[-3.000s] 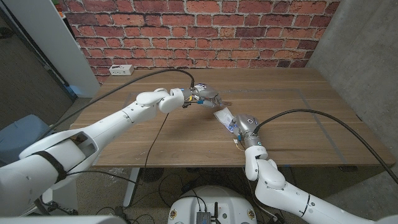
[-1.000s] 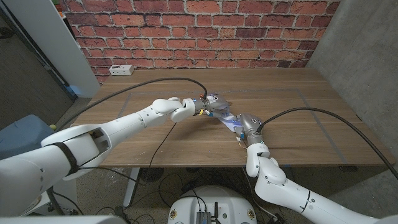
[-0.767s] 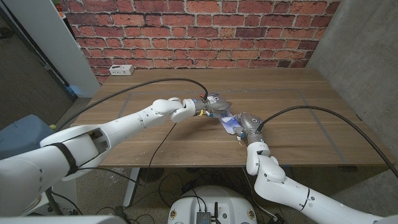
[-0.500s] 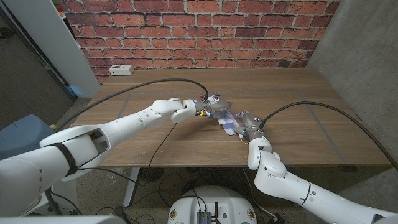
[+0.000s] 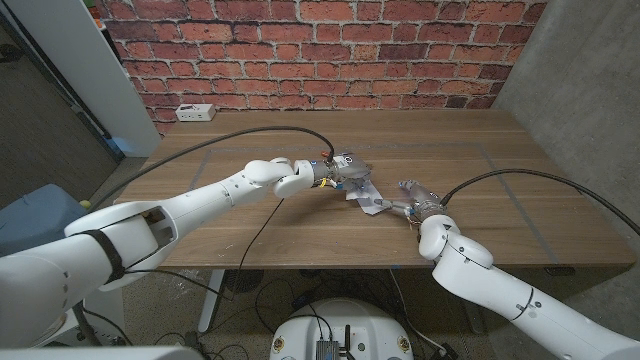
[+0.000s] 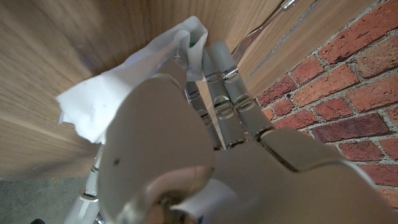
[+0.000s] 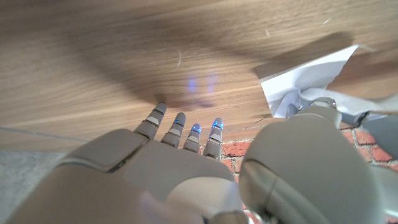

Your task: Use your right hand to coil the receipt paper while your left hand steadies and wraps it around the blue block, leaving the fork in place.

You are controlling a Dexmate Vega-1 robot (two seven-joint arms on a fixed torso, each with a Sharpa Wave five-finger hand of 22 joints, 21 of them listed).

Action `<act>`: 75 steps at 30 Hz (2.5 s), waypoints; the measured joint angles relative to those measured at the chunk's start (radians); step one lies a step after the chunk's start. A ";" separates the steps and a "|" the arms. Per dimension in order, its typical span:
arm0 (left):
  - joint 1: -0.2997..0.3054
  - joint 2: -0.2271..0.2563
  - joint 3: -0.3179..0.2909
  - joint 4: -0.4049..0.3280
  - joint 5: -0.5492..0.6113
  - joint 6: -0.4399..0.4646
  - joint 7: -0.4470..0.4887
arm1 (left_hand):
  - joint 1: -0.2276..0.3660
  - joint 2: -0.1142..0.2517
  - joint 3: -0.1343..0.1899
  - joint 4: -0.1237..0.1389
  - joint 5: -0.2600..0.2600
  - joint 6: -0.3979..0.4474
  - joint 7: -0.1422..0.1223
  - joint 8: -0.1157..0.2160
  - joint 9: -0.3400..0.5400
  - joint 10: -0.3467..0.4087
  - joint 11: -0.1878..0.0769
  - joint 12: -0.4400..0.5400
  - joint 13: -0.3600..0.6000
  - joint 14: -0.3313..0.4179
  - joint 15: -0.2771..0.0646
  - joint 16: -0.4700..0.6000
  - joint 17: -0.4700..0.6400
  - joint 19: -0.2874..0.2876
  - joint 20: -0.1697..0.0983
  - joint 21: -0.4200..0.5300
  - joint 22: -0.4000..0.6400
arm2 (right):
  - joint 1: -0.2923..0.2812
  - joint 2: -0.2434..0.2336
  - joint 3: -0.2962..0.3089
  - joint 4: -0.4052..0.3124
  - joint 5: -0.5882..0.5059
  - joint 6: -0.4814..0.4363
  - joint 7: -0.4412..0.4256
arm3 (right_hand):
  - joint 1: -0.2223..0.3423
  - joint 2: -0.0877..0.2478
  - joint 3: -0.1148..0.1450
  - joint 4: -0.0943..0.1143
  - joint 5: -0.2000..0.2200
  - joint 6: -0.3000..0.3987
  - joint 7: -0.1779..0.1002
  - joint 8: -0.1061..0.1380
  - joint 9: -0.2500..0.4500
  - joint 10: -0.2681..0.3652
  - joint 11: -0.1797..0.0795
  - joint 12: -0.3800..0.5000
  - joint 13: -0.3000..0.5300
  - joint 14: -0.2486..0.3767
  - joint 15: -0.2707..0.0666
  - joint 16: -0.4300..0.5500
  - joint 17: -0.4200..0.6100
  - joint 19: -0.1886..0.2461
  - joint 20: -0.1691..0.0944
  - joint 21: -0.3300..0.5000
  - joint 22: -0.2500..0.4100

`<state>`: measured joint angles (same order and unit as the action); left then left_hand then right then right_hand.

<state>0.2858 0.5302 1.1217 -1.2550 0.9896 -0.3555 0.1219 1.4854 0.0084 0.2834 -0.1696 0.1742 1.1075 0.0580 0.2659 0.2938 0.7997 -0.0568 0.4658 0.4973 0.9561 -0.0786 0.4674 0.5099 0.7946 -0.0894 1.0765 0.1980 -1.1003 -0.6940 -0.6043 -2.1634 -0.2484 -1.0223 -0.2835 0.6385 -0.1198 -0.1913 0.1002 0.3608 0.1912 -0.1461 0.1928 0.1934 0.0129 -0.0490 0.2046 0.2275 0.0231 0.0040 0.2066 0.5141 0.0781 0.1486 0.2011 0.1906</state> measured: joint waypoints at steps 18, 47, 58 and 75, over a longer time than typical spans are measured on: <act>0.043 0.049 -0.012 -0.132 0.099 0.113 -0.036 | -0.398 -0.025 -0.120 0.140 0.016 -0.641 -0.208 -0.098 -0.077 -0.330 -0.037 -0.257 -0.084 -0.307 0.014 -0.262 -0.205 -0.183 0.097 -0.158 -0.034 | -0.178 0.028 0.189 0.038 0.209 0.433 -0.276 | -0.046 0.031 -0.013 0.020 0.000 0.009 0.030 0.004 0.000 0.016 0.015 0.003 0.000 0.016 0.009 0.016 -0.005 0.000 0.020 0.000 0.000; 0.206 0.102 -0.176 -0.269 0.022 0.277 0.121 | -0.563 0.093 -0.125 0.215 0.043 -0.842 -0.231 -0.077 -0.108 -0.515 -0.058 -0.255 -0.144 -0.551 0.036 -0.274 -0.255 -0.431 0.195 -0.352 -0.028 | -0.210 0.038 0.222 0.098 0.252 0.689 -0.388 | -0.040 0.076 -0.012 0.029 0.017 0.038 0.048 0.011 -0.003 0.061 0.025 0.019 -0.005 0.055 0.002 0.027 -0.015 0.040 0.009 0.016 -0.005; 0.276 0.099 -0.266 -0.267 -0.148 0.267 0.212 | -0.588 0.132 -0.111 0.228 0.034 -0.830 -0.218 -0.077 -0.107 -0.491 -0.034 -0.247 -0.154 -0.539 0.032 -0.267 -0.263 -0.430 0.202 -0.368 -0.028 | -0.206 0.063 0.230 0.140 0.262 0.793 -0.402 | 0.007 0.141 0.021 0.014 0.035 0.054 0.046 0.015 -0.003 0.080 0.022 0.019 -0.009 0.081 -0.009 0.034 -0.028 0.091 -0.016 0.035 -0.005; 0.375 0.092 -0.409 -0.194 -0.521 0.071 0.280 | -0.724 0.153 -0.108 0.278 0.025 -0.908 -0.128 -0.085 -0.113 -0.535 0.009 -0.263 -0.209 -0.661 0.059 -0.286 -0.301 -0.539 0.155 -0.465 -0.028 | -0.176 0.102 0.238 0.227 0.307 0.983 -0.363 | 0.027 0.172 0.033 0.002 0.039 0.050 0.050 0.007 -0.003 0.100 0.035 0.019 -0.014 0.100 -0.018 0.030 -0.057 0.179 -0.128 0.055 -0.009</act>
<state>0.6605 0.6226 0.7131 -1.4494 0.4685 -0.2841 0.4024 0.7614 0.1617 0.1752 0.1083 0.1996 0.1998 -0.0701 0.1808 0.1811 0.2647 -0.0476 0.2033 0.2880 0.2953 -0.0197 0.1814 0.2087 0.2558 0.0657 0.6119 0.1700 -1.2766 -0.5918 -0.3665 -1.9361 0.0585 -0.0392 -0.6465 0.6651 0.0519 -0.1578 0.1018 0.3996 0.2409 -0.0964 0.1995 0.1907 0.1131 -0.0143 0.2236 0.2136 0.1232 -0.0142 0.2369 0.4576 0.2575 0.0206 0.2556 0.1817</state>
